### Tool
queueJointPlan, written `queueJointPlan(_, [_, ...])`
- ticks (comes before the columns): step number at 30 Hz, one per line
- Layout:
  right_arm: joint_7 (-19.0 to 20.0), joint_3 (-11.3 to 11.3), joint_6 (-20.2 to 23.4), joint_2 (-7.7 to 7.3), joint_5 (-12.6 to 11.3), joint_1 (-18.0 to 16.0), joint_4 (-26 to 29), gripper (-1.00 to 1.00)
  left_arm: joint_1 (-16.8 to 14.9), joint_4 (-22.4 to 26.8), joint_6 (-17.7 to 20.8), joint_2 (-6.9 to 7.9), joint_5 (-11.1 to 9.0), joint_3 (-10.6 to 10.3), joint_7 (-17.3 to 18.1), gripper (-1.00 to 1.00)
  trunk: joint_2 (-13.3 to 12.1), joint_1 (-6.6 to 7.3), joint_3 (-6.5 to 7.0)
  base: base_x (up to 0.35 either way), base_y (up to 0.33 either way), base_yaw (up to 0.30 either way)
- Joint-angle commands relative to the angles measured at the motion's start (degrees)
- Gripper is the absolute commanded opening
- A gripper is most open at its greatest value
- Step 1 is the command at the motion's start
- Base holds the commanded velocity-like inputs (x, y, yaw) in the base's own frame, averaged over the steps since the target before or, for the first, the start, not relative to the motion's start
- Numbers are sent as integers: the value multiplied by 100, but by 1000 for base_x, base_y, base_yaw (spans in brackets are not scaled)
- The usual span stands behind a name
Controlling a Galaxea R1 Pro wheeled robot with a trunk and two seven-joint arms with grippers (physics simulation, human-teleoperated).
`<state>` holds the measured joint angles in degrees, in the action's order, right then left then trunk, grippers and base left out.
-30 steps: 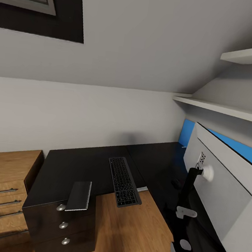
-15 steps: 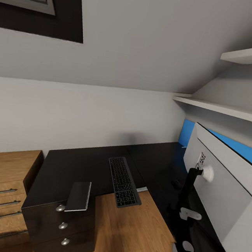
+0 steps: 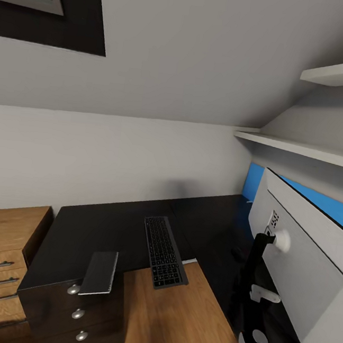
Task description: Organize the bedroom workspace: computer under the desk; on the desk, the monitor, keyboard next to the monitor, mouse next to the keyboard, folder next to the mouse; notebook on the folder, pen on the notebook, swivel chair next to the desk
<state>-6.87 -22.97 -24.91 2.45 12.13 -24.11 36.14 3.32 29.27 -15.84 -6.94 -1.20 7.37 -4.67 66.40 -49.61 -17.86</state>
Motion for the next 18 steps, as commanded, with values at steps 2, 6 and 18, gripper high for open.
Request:
queueJointPlan(2, [-23,-35,-14,-16,60,-6,-6,100,2,8,-7,-5,-12,15,1,100,4,-1,-6,9,-7,0])
queueJointPlan(6, [-30,-43,-14,-48,56,-6,-8,100,2,8,-7,-7,-12,14,1,100,4,-1,-6,38,-12,0])
queueJointPlan(18, [-34,-49,-14,-68,59,-6,-10,100,2,8,-10,-4,-12,17,1,100,4,-1,-6,92,-67,0])
